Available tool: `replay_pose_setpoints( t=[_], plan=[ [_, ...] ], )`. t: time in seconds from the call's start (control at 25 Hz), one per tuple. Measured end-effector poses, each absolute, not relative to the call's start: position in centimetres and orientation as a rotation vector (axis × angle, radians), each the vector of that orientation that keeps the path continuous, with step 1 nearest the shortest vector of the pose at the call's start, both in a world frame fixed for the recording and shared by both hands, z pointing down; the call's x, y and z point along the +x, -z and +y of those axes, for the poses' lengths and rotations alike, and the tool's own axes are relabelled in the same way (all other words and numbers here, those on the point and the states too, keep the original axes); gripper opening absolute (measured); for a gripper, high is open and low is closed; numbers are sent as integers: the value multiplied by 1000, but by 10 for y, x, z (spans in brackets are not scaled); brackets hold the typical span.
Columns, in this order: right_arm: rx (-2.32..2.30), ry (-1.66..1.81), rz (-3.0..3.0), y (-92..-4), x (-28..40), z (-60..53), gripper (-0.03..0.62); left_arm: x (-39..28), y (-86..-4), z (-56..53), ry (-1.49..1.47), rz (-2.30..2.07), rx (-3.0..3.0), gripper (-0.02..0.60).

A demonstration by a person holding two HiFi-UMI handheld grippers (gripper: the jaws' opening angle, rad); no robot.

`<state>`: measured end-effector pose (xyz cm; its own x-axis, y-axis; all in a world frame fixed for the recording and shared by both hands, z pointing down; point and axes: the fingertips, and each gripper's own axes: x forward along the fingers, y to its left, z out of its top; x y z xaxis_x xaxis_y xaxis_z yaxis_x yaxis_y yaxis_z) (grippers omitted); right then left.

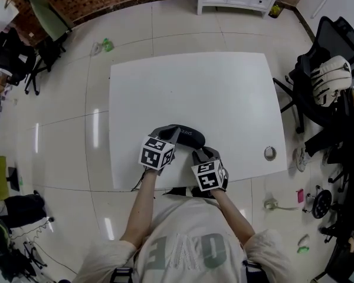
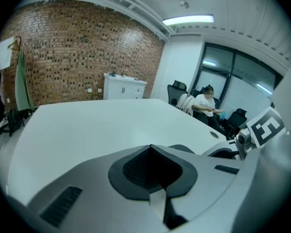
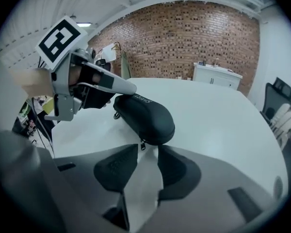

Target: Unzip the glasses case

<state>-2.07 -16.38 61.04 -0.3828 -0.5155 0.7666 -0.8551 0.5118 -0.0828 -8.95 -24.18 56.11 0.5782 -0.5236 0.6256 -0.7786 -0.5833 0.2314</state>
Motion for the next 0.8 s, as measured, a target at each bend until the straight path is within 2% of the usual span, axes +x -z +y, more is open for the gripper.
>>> replay_pose_setpoints(
  t=[0.16,0.24,0.36,0.8],
  plan=[
    [1194,-653,-2023,-611,-18,-169,124,-90,-560,-242,-672,-1020,2329,3],
    [1216,-649,-2001,-613,-16,-170,51,-91,-561,-242,-659,-1004,2334,3],
    [1202,-620,-1985,-617,-17,-168,3,-93,-560,-242,-638,-977,2341,3],
    [1076,-458,-2060,-603,-13,-152,-2,-92,-561,-239,-601,-996,2356,3]
  ],
)
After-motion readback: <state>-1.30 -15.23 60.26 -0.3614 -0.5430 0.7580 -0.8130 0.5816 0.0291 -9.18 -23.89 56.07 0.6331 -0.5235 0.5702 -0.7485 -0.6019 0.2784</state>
